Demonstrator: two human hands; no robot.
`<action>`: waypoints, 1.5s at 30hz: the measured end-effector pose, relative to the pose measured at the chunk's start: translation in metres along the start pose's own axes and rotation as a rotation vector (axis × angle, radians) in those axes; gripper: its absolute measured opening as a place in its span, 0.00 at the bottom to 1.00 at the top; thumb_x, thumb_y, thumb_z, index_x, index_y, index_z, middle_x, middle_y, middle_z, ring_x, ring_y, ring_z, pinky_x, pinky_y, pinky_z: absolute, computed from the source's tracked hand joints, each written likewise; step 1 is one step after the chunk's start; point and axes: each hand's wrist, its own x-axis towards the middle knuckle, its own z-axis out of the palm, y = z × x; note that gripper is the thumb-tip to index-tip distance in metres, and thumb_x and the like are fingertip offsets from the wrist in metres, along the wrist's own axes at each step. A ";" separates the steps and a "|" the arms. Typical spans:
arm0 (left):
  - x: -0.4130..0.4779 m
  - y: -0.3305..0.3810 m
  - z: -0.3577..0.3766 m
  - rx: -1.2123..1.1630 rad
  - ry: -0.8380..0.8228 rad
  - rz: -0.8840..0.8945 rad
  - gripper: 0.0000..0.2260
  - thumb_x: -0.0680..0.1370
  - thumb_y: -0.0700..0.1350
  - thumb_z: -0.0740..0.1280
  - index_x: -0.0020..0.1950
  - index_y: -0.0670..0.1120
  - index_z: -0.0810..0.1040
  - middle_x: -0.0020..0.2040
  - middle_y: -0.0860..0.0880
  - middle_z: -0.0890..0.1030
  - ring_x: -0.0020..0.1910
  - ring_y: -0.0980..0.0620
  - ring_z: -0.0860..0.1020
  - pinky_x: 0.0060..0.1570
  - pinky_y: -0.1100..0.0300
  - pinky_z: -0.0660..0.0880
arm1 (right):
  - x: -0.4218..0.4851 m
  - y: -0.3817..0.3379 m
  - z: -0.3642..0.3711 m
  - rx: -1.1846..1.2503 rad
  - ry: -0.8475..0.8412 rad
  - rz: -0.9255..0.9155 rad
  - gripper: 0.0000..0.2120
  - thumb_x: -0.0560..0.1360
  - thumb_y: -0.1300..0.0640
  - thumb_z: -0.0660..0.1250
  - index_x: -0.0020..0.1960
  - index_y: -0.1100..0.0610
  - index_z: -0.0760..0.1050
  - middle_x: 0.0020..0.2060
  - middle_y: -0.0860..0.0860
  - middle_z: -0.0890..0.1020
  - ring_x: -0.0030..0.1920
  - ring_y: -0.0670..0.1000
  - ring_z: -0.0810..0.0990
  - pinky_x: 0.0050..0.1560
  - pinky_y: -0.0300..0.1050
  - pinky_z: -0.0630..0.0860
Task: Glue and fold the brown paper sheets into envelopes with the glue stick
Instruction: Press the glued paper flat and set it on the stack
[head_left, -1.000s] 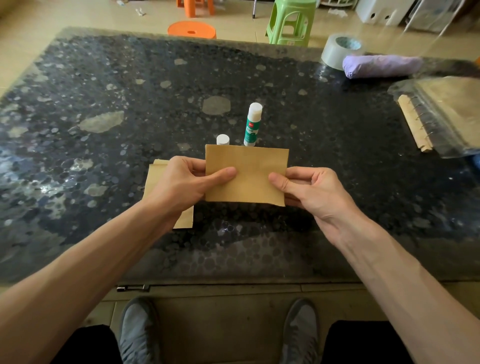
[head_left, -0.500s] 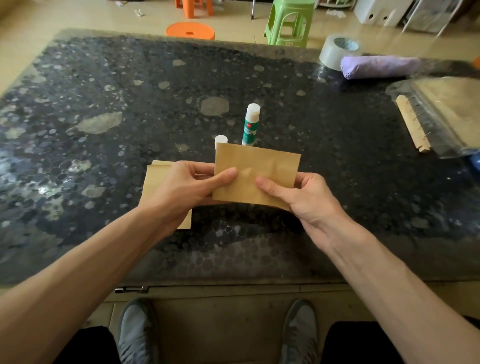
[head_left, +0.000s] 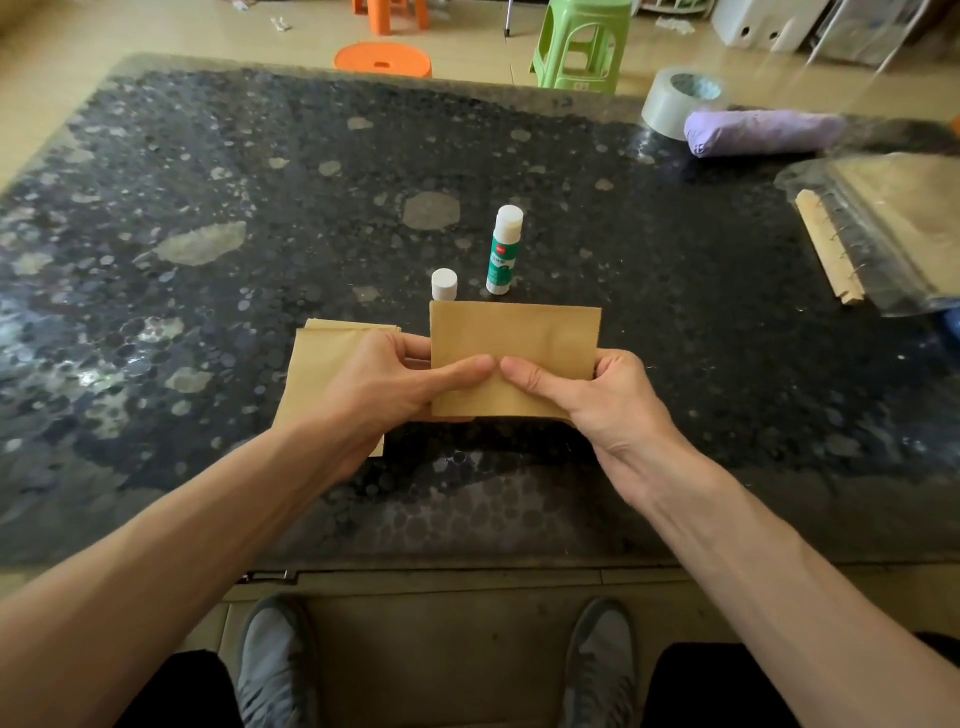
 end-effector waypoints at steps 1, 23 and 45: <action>0.000 -0.001 0.000 0.012 0.010 0.010 0.18 0.70 0.49 0.78 0.57 0.41 0.86 0.50 0.45 0.88 0.51 0.48 0.87 0.50 0.57 0.84 | -0.001 0.000 -0.001 0.010 -0.013 0.015 0.17 0.68 0.54 0.83 0.53 0.57 0.85 0.46 0.51 0.89 0.49 0.49 0.88 0.56 0.47 0.83; 0.002 0.002 -0.002 -0.014 0.057 0.028 0.08 0.74 0.42 0.76 0.51 0.41 0.86 0.46 0.46 0.88 0.46 0.50 0.88 0.40 0.62 0.84 | 0.007 -0.015 -0.019 -0.075 -0.026 0.035 0.09 0.71 0.56 0.80 0.50 0.55 0.85 0.44 0.49 0.89 0.46 0.46 0.89 0.45 0.42 0.86; -0.005 0.009 -0.003 -0.125 -0.004 -0.033 0.17 0.73 0.46 0.77 0.58 0.40 0.84 0.50 0.42 0.88 0.48 0.45 0.88 0.47 0.57 0.85 | 0.009 -0.016 -0.021 -0.004 -0.036 -0.009 0.11 0.75 0.54 0.77 0.56 0.57 0.86 0.49 0.50 0.89 0.53 0.49 0.88 0.52 0.46 0.85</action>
